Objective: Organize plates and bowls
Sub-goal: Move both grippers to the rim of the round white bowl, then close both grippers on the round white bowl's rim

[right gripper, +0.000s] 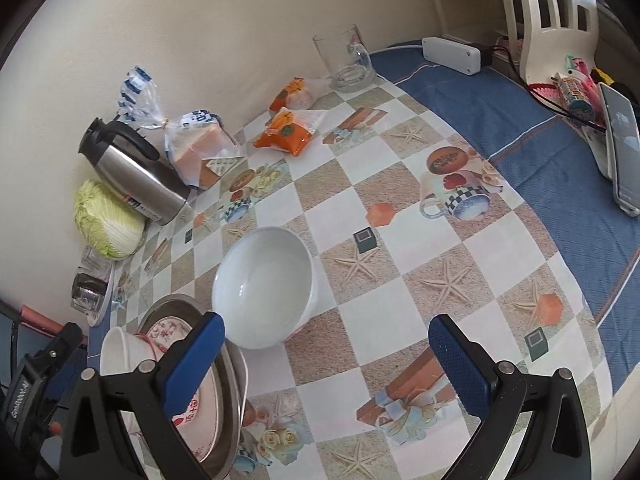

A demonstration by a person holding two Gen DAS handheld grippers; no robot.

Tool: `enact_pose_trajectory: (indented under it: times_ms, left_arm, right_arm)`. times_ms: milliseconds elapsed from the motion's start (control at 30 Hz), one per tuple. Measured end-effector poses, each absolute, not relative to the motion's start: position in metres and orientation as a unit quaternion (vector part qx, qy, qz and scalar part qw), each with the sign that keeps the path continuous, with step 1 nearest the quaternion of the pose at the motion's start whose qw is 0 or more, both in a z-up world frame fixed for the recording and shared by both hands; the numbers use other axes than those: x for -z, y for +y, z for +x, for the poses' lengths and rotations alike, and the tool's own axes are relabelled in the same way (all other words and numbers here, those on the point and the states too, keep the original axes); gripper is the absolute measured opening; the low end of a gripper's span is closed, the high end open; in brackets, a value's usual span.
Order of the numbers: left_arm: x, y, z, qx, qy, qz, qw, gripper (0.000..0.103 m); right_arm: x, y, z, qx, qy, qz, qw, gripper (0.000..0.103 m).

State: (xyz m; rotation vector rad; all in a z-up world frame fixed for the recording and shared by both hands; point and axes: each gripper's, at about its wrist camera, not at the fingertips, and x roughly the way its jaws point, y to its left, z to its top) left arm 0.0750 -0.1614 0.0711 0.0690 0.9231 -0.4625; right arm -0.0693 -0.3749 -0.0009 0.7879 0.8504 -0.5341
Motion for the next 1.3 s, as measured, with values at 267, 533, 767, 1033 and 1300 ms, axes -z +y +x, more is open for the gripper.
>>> enact_pose_trajectory:
  times_ms: [267, 533, 767, 1033, 1300]
  left_arm:
    - [-0.075, -0.243, 0.074, 0.267, 0.446, 0.146, 0.842, 0.1]
    - [-0.024, -0.306, 0.084, 0.246, 0.481, 0.24, 0.807, 0.081]
    - [0.025, -0.315, 0.109, 0.204, 0.54, 0.233, 0.782, 0.047]
    - [0.054, -0.32, 0.116, 0.208, 0.567, 0.203, 0.771, 0.03]
    - [0.052, -0.324, 0.111, 0.237, 0.565, 0.196, 0.766, 0.026]
  right_arm:
    - [0.021, -0.388, -0.053, 0.258, 0.425, 0.347, 0.795, 0.103]
    - [0.044, -0.389, -0.036, 0.257, 0.448, 0.344, 0.785, 0.094]
    - [0.06, -0.388, -0.024, 0.243, 0.461, 0.351, 0.778, 0.064]
    - [0.069, -0.384, -0.011, 0.211, 0.453, 0.361, 0.787, 0.032]
    - [0.07, -0.385, -0.009, 0.207, 0.448, 0.369, 0.787, 0.019]
